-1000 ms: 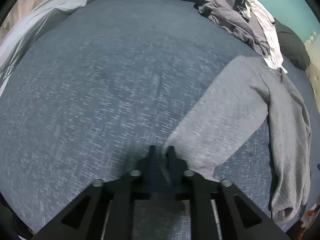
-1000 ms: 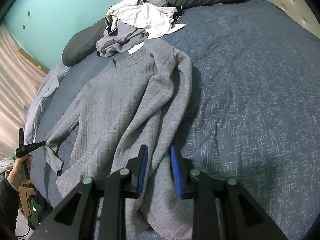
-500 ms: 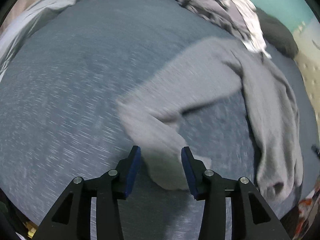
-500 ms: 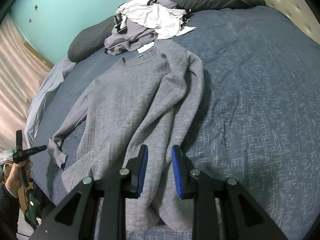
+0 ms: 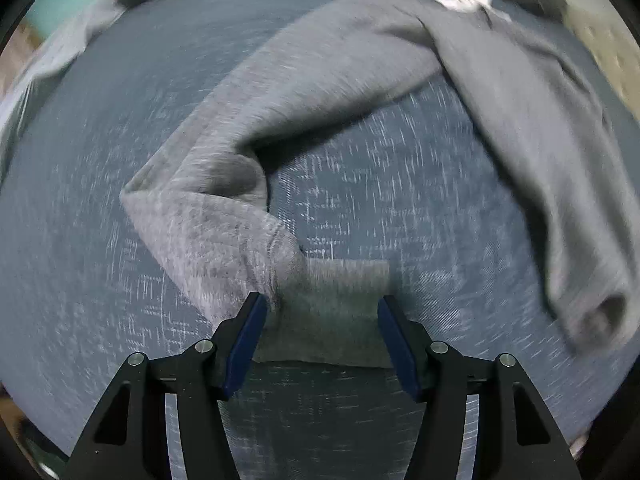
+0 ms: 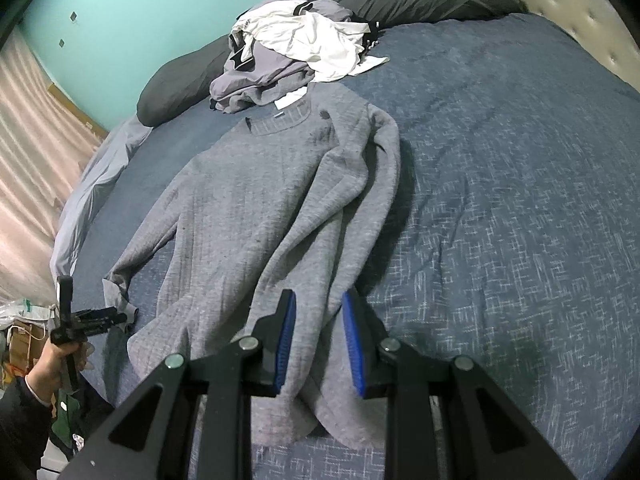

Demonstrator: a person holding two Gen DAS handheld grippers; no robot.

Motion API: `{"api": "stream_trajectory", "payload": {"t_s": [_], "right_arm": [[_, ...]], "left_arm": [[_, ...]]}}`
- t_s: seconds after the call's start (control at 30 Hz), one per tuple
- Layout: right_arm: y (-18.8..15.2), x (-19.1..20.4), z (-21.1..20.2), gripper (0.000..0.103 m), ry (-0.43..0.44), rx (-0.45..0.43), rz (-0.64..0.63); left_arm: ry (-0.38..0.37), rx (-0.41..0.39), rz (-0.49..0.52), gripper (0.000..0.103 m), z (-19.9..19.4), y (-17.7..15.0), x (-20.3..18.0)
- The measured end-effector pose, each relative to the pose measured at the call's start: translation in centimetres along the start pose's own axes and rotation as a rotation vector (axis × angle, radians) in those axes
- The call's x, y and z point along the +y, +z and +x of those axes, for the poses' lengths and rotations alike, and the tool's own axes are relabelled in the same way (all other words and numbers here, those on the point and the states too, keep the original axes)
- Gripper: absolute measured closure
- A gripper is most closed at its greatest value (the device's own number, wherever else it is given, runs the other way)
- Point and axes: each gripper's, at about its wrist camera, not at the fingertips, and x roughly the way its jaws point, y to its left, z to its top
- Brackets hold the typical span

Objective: Fold clothes

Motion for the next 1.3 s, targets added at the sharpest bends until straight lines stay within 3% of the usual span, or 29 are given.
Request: {"api": "stream_trajectory", "payload": {"t_s": [0.03,0.1,0.2,0.4,0.6,0.8,1.03,1.13,1.2,1.3], "right_arm": [[0.0,0.0,0.0,0.079,-0.001,0.001,0.000],[0.0,0.1,0.1,0.079,-0.002,0.004,-0.005],[0.0,0.3,0.2,0.079,-0.007,0.011,-0.016],[0.2,0.8,0.3,0.079,-0.002,0.009,-0.023],[0.1,1.5,0.8,0.079,0.001,0.018,-0.037],[0.0,2.8,1.2,0.079,0.001,0.025,-0.064],[0.0,4.0,0.9,0.079,-0.007,0.026,-0.118],[0.1,4.2,1.0,0.079,-0.013,0.026,-0.125],[0.0,4.2,1.1,0.079,-0.014,0.027,-0.123],[-0.1,4.4,1.2,0.079,-0.012,0.028,-0.124]], "left_arm": [[0.024,-0.004,0.026,0.060,0.1,-0.1,-0.2],[0.041,-0.010,0.037,0.091,0.1,-0.3,0.2],[-0.026,-0.010,-0.008,0.096,-0.3,-0.3,1.8],[-0.059,-0.086,-0.086,0.096,-4.0,-1.3,6.3],[-0.084,-0.146,-0.280,0.096,-7.1,-2.9,13.5],[-0.136,-0.154,-0.506,0.096,-6.9,-6.4,19.9],[-0.214,-0.140,-0.682,0.096,-4.8,-9.0,22.9],[-0.212,-0.155,-0.681,0.083,-4.9,-9.5,22.9],[-0.205,-0.163,-0.671,0.062,-5.0,-9.6,22.9],[-0.201,-0.197,-0.666,0.058,-5.2,-9.6,23.3]]}}
